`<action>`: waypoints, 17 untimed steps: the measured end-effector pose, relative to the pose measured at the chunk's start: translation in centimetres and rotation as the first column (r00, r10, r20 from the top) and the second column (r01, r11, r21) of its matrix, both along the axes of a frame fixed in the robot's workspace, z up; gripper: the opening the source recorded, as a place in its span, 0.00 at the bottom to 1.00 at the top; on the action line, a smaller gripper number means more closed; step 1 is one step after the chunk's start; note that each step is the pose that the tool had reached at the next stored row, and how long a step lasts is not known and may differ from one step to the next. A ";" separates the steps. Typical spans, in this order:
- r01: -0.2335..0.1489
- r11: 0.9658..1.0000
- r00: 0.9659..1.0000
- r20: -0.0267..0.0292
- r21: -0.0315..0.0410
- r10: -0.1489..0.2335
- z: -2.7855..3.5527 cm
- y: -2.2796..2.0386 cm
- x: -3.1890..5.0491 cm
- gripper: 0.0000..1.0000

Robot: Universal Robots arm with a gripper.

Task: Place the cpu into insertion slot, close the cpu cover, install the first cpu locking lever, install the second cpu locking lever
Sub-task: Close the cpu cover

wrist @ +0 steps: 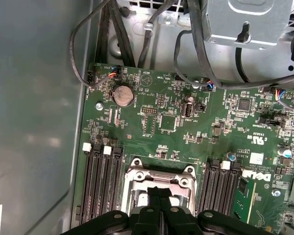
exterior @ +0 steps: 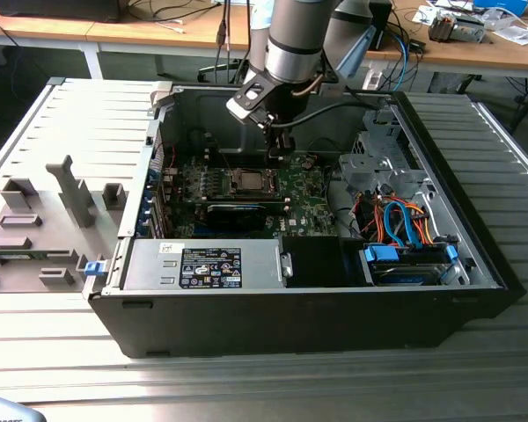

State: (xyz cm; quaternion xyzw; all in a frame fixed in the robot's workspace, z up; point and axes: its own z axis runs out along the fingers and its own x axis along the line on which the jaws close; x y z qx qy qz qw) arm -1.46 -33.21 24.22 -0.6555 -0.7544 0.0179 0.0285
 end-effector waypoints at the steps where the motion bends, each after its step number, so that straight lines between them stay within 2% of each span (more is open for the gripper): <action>1: 0.000 1.000 1.000 0.000 0.000 0.000 -0.15 0.00 -0.02 0.11; 6: 0.000 1.000 1.000 0.000 0.001 0.000 -0.46 -0.12 -0.46 0.11; 13: 0.000 1.000 1.000 0.000 0.002 0.000 -0.69 -0.41 -1.81 0.11; 17: 0.000 1.000 1.000 0.000 0.002 0.000 -0.96 -0.53 -2.19 0.11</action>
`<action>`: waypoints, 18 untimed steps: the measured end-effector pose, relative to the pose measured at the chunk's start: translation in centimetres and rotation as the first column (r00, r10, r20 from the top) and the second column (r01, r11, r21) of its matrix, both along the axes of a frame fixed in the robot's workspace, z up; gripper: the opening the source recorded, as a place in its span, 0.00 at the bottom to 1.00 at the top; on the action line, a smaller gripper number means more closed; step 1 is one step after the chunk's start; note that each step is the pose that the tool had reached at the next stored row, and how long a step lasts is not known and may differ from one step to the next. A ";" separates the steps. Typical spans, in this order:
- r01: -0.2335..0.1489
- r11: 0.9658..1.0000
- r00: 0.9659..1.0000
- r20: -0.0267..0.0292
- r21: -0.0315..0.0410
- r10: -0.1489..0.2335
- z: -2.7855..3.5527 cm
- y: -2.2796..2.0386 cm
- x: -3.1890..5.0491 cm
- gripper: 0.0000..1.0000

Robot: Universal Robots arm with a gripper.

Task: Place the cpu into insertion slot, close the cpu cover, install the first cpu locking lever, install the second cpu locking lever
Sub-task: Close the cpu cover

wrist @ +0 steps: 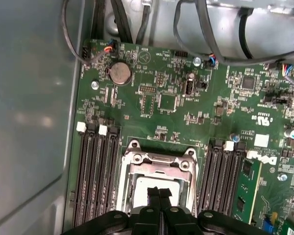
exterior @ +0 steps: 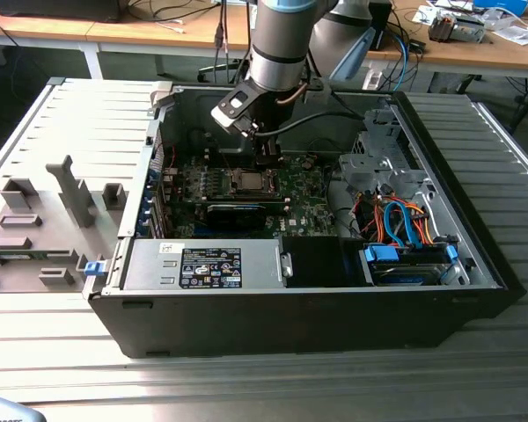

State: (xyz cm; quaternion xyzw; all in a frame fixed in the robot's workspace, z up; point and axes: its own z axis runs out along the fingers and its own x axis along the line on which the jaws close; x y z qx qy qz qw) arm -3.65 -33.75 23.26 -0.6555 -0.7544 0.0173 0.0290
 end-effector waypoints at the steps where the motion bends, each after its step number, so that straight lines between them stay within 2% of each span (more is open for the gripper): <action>1: 0.000 1.000 1.000 0.000 0.000 0.000 -0.07 -0.04 -0.09 0.11; 8: 0.000 1.000 1.000 0.000 0.000 0.000 -0.65 -0.25 -1.25 0.11; 18: 0.000 1.000 1.000 0.000 0.000 0.000 -1.43 -0.34 -2.91 0.11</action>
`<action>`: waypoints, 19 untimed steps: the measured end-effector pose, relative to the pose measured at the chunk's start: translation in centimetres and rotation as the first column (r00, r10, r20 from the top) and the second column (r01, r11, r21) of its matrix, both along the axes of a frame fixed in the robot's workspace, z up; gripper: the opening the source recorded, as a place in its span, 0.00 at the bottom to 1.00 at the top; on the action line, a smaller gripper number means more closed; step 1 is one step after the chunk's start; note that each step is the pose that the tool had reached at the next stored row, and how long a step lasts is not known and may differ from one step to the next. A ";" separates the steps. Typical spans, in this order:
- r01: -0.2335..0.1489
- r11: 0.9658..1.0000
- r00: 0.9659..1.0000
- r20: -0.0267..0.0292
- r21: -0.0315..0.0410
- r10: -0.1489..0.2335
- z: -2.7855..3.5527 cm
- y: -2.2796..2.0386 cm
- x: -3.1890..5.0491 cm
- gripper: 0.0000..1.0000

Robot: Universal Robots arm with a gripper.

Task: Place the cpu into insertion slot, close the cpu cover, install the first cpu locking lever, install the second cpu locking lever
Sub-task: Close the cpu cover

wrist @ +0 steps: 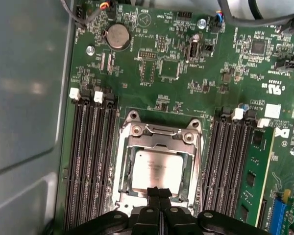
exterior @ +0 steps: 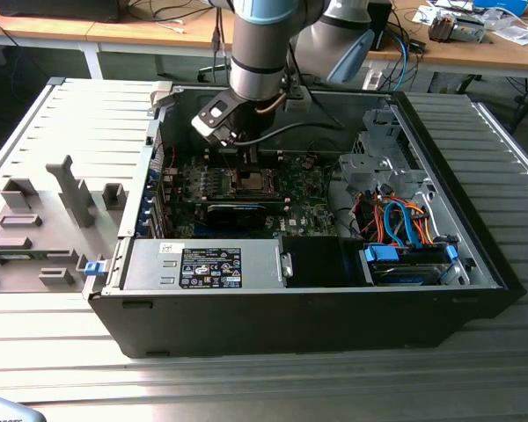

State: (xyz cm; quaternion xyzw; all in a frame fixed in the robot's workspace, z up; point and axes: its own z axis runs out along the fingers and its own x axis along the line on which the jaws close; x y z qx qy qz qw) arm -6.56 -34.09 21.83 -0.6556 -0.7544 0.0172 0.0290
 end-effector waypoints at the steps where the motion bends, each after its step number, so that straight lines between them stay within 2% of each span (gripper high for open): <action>1: 0.000 1.000 1.000 0.000 0.000 0.000 -0.10 -0.01 -0.10 0.11; 7: 0.000 1.000 1.000 0.000 0.000 0.000 -0.51 -0.03 -0.33 0.11; 13: 0.000 1.000 1.000 0.000 0.000 0.000 -1.22 -0.03 -0.45 0.11; 19: 0.000 1.000 1.000 0.000 0.000 0.000 -1.39 -0.02 -0.26 0.11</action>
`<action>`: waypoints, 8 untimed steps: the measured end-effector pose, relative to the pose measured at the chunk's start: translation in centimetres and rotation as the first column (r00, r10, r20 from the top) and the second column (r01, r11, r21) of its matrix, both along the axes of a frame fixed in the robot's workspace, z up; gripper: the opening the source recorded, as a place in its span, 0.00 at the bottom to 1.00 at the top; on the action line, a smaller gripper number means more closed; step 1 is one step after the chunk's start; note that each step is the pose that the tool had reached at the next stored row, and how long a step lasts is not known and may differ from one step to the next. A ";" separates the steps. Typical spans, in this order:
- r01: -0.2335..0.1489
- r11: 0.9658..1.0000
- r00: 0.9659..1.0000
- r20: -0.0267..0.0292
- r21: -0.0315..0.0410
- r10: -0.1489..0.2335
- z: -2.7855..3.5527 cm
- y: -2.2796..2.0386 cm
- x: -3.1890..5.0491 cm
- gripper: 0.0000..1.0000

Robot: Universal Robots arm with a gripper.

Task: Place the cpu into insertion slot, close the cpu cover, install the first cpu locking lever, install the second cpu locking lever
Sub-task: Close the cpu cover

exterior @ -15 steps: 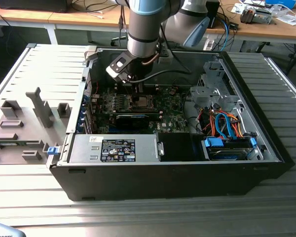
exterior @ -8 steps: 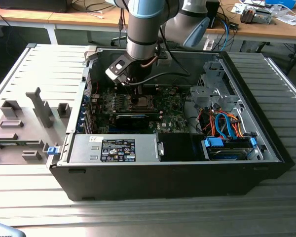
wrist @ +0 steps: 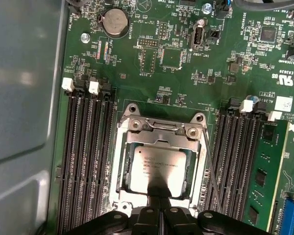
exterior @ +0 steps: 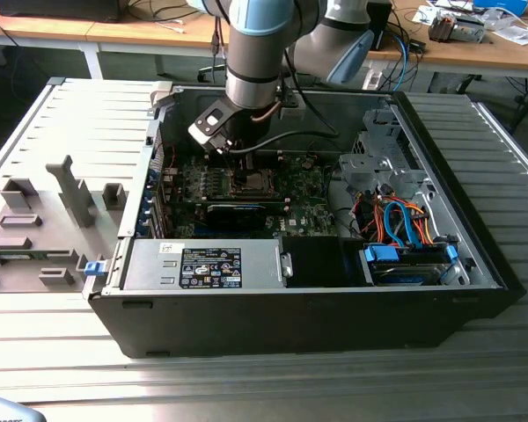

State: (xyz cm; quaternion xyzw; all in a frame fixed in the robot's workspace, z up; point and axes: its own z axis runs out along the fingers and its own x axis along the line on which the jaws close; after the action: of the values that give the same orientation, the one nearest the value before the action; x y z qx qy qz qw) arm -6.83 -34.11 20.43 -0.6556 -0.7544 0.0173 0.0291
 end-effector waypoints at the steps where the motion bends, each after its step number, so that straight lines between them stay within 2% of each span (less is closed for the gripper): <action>1: 0.000 1.000 1.000 0.000 0.000 0.000 0.00 0.00 0.35 0.11; 6: 0.000 1.000 1.000 -0.002 0.001 0.000 0.12 0.01 1.43 0.11; 8: 0.000 1.000 1.000 -0.004 0.000 0.000 0.33 0.00 1.76 0.11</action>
State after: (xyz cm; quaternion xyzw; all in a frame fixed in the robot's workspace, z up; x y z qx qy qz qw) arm -5.07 -34.11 20.76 -0.6555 -0.7544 0.0187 0.0308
